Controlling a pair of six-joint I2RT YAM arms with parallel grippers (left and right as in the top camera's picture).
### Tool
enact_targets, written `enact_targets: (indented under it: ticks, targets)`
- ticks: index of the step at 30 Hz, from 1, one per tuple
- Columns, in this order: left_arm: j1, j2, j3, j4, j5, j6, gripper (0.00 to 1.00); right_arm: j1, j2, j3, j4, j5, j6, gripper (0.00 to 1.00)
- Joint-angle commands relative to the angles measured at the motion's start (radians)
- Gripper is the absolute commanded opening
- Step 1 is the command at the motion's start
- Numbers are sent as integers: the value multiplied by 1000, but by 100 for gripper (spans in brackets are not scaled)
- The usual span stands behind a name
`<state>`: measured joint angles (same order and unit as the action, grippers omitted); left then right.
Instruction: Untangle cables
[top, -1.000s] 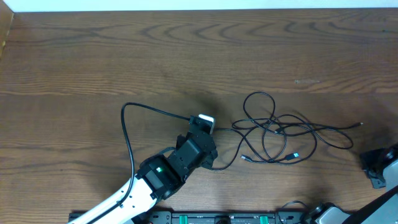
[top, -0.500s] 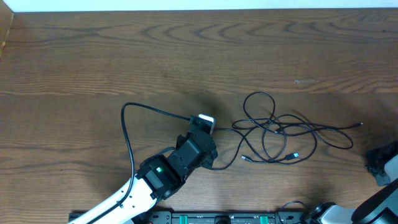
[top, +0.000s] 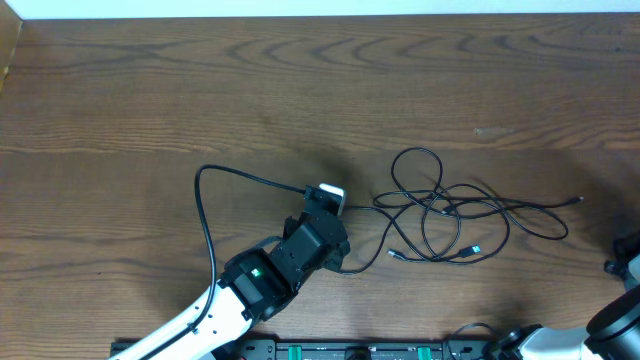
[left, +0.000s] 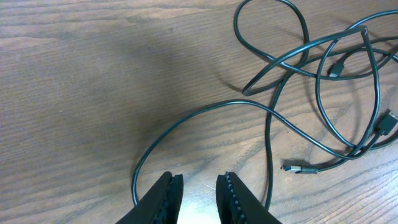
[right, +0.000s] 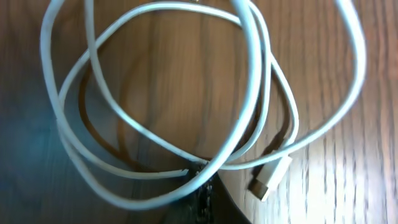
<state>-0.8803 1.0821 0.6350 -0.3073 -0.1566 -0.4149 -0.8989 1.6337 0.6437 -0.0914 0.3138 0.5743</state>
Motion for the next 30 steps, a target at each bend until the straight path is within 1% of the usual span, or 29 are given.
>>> enact_targets:
  ticks: [1, 3, 8, 18, 24, 30]
  targets:
    - [2, 2, 10, -2, -10, -1, 25, -52, 85, -40, 35, -28, 16, 1]
    - [2, 2, 10, -2, -10, -1, 25, -82, 104, -31, 80, -28, 15, 1]
    - [2, 2, 10, -2, -10, -1, 25, -138, 158, 44, 92, -28, 16, 1]
    - [2, 2, 10, -2, -10, -1, 25, -154, 201, 198, 83, -38, -29, 1]
    - [2, 2, 10, -2, -10, -1, 25, -154, 201, 287, -39, -39, -33, 1]
    - [2, 2, 10, -2, -10, -1, 25, -154, 188, 361, -238, -44, -29, 1]
